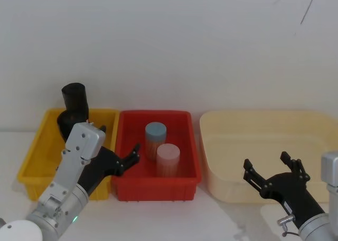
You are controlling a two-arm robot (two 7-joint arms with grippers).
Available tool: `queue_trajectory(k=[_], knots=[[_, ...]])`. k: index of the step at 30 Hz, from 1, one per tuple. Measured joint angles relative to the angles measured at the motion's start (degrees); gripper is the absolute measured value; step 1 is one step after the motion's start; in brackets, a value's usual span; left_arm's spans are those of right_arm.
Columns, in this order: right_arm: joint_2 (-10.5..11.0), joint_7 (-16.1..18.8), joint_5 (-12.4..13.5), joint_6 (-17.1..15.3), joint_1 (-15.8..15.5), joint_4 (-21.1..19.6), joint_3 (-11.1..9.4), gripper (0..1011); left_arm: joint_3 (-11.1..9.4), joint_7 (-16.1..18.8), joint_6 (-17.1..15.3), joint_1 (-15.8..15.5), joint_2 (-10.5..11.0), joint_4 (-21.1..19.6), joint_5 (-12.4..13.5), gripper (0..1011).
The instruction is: Pick up the garbage bag with the one hand and transfer it to the other hand.
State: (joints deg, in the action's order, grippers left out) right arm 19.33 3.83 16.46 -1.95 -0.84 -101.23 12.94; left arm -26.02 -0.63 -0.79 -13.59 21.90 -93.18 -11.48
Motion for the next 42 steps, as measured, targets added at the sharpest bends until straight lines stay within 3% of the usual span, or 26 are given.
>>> queue_trajectory(k=[42], knots=[[0.0,0.0,0.0,0.0,0.0,0.0,0.0,1000,0.0,0.0,0.0,0.0,0.0,0.0,0.0,1000]])
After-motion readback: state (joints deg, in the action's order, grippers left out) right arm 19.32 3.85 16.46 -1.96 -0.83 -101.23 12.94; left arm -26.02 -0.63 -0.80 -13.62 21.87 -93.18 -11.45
